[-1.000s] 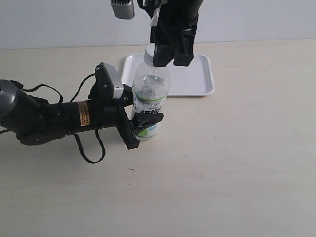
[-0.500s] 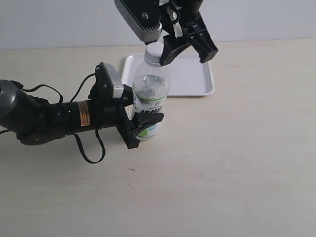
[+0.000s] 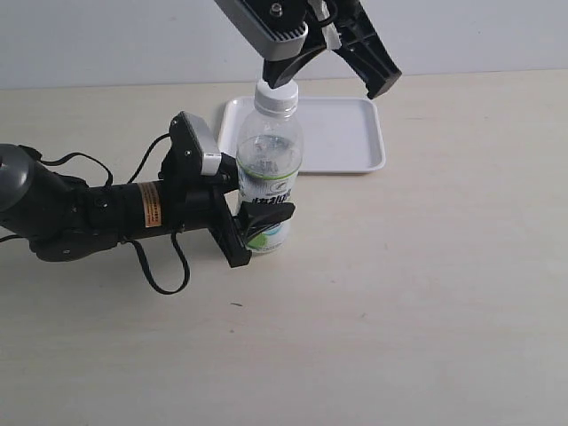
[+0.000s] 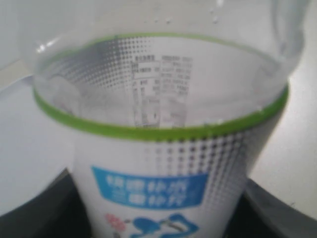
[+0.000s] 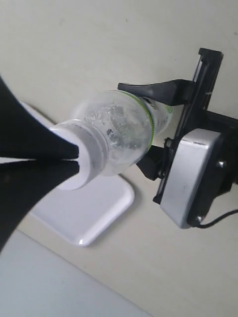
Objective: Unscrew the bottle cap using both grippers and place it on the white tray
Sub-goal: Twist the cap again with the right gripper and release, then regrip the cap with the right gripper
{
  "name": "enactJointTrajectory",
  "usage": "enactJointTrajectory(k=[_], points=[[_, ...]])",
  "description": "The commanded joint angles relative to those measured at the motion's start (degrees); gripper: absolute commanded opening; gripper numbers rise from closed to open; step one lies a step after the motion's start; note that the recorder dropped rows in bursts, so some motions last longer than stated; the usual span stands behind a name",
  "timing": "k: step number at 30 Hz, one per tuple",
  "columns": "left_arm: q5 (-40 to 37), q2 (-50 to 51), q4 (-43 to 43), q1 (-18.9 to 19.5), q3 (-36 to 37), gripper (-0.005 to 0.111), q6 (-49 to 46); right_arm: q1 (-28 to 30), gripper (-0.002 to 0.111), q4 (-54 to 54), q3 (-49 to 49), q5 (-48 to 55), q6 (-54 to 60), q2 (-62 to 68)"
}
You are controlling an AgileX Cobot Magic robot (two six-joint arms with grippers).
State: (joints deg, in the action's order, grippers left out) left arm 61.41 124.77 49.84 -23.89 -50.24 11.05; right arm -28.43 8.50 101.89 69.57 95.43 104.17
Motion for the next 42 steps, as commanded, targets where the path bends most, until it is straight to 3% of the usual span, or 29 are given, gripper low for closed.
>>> enactJointTrajectory(k=[1, 9, 12, 15, 20, 24, 33, 39, 42], points=[[0.39, -0.36, 0.49, -0.13, 0.11, 0.000, -0.08, 0.07, 0.000, 1.32, 0.28, 0.39, 0.51, -0.46], [0.39, -0.36, 0.49, -0.13, 0.11, 0.000, -0.08, 0.07, 0.000, 1.42, 0.28, 0.26, -0.37, -0.46], [0.39, -0.36, 0.49, -0.13, 0.11, 0.000, -0.08, 0.07, 0.005, 1.78, 0.28, -2.54, -13.50, -0.46], [0.39, -0.36, 0.49, -0.13, 0.11, 0.000, -0.08, 0.07, 0.021, 1.78, 0.28, -3.57, -27.91, -1.01], [0.39, -0.36, 0.49, -0.13, 0.11, 0.000, -0.08, 0.07, 0.061, 1.78, 0.28, -3.46, -55.06, -1.52], [0.39, -0.36, 0.49, -0.13, 0.11, 0.000, -0.08, 0.07, 0.079, 1.78, 0.28, -2.97, -70.68, -1.28], [0.39, -0.36, 0.49, -0.13, 0.11, 0.000, -0.08, 0.07, 0.078, -5.44, 0.28, -3.35, -88.25, 1.59], [0.39, -0.36, 0.49, -0.13, 0.11, 0.000, -0.08, 0.07, 0.078, -5.45, 0.28, -3.35, -88.27, 3.18], [0.39, -0.36, 0.49, -0.13, 0.11, 0.000, -0.08, 0.07, 0.071, -5.45, 0.28, -3.35, -88.27, 3.38]])
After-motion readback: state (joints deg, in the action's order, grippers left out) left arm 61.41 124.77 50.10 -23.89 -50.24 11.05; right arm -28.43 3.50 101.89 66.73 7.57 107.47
